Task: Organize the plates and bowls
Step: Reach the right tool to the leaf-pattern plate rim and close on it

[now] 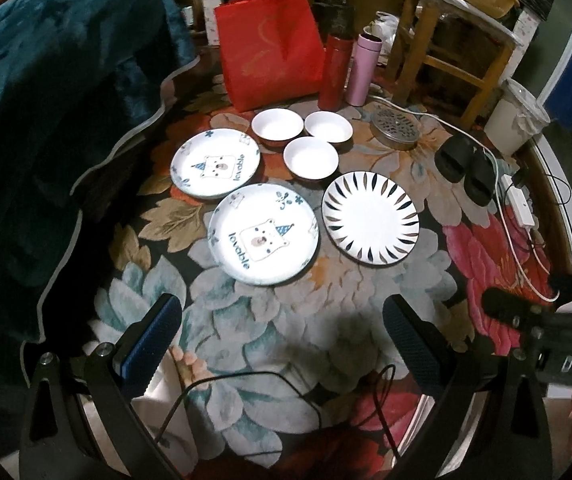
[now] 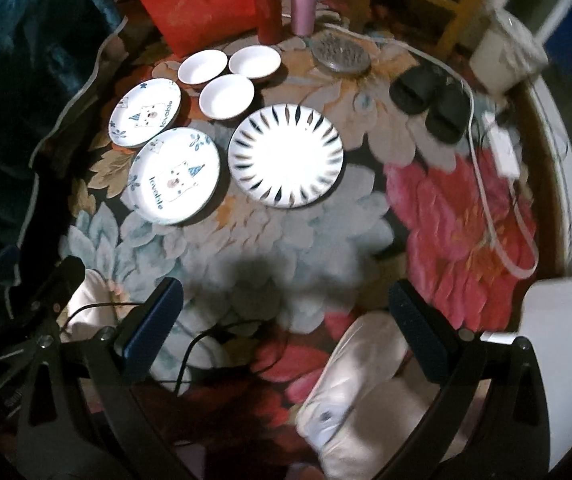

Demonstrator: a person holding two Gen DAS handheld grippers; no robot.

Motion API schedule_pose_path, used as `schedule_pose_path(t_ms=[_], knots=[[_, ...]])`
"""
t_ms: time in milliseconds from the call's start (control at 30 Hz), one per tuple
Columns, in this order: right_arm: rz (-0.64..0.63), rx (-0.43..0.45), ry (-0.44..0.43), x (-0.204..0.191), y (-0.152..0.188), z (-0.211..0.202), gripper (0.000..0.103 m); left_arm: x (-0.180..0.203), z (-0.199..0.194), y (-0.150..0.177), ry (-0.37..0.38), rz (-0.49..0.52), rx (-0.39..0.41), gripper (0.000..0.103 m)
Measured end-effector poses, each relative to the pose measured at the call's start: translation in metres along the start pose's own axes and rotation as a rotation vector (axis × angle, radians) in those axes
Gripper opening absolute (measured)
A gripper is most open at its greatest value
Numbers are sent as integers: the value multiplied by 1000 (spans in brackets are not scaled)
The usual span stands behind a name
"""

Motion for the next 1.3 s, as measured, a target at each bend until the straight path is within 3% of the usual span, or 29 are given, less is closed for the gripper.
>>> schedule_pose_path(t_ms=[233,433,533,767,933,1233,1300], knots=[[-21,-44,-2,21,-52,37,102,15,47,-27,-8,69,-70,101],[-30,-83,-32,44,-87,86,102,27,108,-50,18,67,-150,101],[16,-108,-81,62,-98,117,101,34,143,-58,20,80,-189,100],[174,-147,-214,111,-105,186,88,54,209,-78,46,162,-204,96],[207,-89,-328,117,-116,214,82,64,245,-89,95,176,-208,96],[236,-98,-354,111,-97,271,55,75,295,-94,141,226,-212,79],[243,-96,-365,109,-94,276,50,75,304,-95,163,217,-219,63]])
Point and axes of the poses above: each gripper's, at about its wrist camera, not at the fingertips, and z roughly the way its jaws point, x to its right, y to its underside, the point moved 5 cm from there along z, roughly the way its jaws point, and after that the axes turned 1 degree about y, right-handed, at the moved point
